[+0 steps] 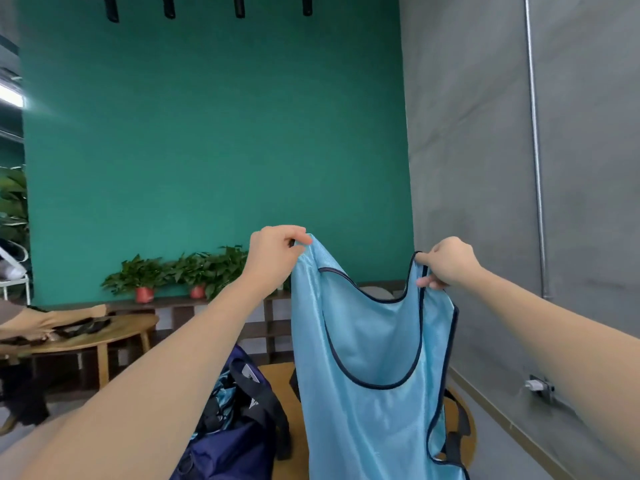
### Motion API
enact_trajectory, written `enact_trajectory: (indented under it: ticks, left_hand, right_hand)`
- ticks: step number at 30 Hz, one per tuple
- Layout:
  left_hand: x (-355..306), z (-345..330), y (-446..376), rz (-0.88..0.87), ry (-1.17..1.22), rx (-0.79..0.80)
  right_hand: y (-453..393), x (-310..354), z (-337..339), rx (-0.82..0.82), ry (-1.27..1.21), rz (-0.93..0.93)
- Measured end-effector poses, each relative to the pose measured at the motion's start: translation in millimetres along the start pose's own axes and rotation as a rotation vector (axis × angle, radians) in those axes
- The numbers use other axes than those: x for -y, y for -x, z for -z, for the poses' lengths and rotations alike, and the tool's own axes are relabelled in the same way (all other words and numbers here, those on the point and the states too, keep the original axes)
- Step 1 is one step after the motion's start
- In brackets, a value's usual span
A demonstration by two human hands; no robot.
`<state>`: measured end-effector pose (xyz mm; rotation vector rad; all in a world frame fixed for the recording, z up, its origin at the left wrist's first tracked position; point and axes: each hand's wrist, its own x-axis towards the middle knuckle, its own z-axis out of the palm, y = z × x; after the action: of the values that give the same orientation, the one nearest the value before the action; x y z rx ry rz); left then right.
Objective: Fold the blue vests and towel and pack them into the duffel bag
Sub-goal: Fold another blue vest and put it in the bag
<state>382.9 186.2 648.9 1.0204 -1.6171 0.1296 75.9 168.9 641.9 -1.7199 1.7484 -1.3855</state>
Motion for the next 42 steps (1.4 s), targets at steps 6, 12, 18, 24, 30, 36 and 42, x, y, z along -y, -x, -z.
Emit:
enact_trajectory:
  ticks: [6, 12, 18, 24, 30, 36, 42]
  left_hand:
    - [85.3, -56.5, -12.6, -0.072, -0.247, 0.145]
    - [176.1, -127.0, -33.3, -0.025, -0.287, 0.299]
    - [276.2, -195.0, -56.1, 0.014, -0.39, 0.538]
    - [360.3, -257.4, -57.7, 0.159, -0.515, 0.635]
    - [406.7, -302.0, -25.8, 0.325, -0.518, 0.748]
    - [391.8, -295.3, 36.6, 0.462, -0.58, 0.817]
    - [304.5, -278.3, 135.2, 0.451, -0.436, 0.888]
  right_hand:
    - [-65.0, -46.1, -69.8, 0.013, -0.061, -0.003]
    - [-134.8, -102.9, -148.9, -0.029, 0.105, 0.025]
    - [-208.0, -157.5, -219.9, 0.061, 0.206, 0.041]
    - [-267.8, -205.5, -289.9, 0.148, 0.29, 0.129]
    - [-272.3, -252.1, -333.0, 0.364, 0.361, 0.168]
    - [-205.5, -289.2, -331.7, 0.529, 0.392, 0.142]
    - [-90.4, -312.3, -309.4, 0.62, 0.475, 0.14]
